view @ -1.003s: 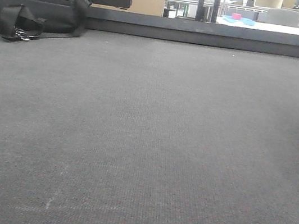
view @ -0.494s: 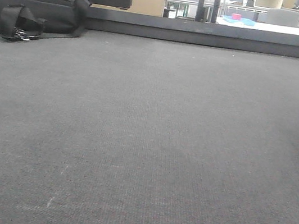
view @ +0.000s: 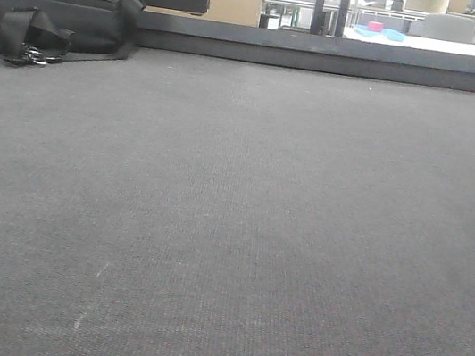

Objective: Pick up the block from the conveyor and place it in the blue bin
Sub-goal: 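Lift the green brick and blue block up off the conveyor belt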

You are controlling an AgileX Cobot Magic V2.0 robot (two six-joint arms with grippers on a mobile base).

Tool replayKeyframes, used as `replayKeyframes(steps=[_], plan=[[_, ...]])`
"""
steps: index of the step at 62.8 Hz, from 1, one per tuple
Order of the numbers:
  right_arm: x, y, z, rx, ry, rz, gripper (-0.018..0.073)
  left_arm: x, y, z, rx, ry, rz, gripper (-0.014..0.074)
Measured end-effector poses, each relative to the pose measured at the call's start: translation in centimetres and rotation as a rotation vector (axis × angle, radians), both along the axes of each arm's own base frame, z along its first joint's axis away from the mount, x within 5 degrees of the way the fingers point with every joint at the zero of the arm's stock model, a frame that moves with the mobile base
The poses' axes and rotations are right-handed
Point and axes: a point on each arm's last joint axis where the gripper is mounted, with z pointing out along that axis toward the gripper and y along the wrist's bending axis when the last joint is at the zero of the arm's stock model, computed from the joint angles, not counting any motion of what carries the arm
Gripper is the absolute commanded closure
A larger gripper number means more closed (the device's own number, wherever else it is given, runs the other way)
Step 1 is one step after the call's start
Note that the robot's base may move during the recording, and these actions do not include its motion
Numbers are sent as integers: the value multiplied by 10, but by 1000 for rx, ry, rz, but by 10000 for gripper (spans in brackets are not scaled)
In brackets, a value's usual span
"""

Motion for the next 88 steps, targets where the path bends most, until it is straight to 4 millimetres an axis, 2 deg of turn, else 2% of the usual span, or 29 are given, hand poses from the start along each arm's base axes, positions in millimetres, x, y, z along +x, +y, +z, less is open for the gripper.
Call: replayKeyframes(steps=[11, 25, 88], plan=[[-7, -1, 8, 15, -87, 1, 721, -22, -3, 7, 13, -95, -1, 708], [-8, -1, 11, 16, -116, 1, 721, -37, -6, 10, 20, -154, -1, 708], [-8, -1, 11, 17, -120, 1, 721, -38, -6, 10, 21, -161, -1, 708]])
